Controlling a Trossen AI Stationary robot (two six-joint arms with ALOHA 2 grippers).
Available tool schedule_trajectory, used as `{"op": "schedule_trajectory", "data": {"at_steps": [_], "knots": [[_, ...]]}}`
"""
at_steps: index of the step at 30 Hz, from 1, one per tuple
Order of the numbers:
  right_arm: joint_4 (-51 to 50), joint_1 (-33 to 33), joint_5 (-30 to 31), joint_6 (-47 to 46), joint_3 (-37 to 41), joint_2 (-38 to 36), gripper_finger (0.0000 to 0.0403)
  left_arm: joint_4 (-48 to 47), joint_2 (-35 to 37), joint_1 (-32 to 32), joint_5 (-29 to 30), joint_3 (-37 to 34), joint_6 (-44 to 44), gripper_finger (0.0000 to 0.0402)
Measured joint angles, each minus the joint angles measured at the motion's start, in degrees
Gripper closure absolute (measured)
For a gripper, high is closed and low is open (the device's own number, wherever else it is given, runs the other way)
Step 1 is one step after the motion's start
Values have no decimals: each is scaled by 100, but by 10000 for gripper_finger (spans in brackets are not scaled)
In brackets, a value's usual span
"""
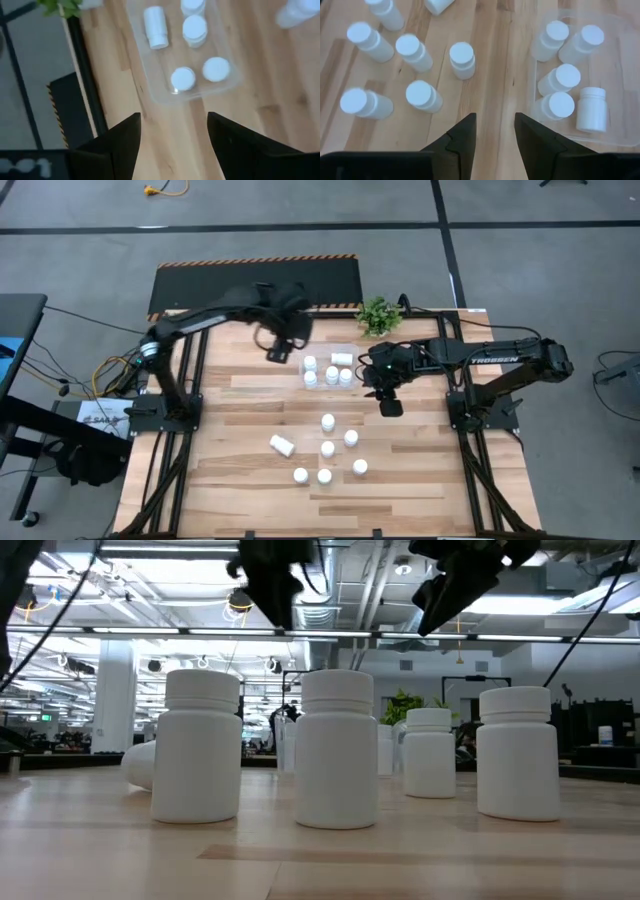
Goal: Pick and place pill bottles into a basket
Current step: Put the white medicine bottle into the transparent bin
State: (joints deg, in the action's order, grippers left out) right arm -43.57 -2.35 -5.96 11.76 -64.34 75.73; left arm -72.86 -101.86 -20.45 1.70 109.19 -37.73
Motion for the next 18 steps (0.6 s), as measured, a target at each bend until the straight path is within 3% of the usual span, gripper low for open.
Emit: {"op": "schedule_trajectory", "data": {"at_steps": [5,11,18], "knots": [[302,0,2,-453,0,1,276,-352,932,98,-310,-11,613,184],[706,118,9,-1090,0,0,276,-792,1895,246,-1344,-13,1661,184],[879,539,50,-1661,0,1,276,-822,2838,704,-1384,-392,2415,184]]}}
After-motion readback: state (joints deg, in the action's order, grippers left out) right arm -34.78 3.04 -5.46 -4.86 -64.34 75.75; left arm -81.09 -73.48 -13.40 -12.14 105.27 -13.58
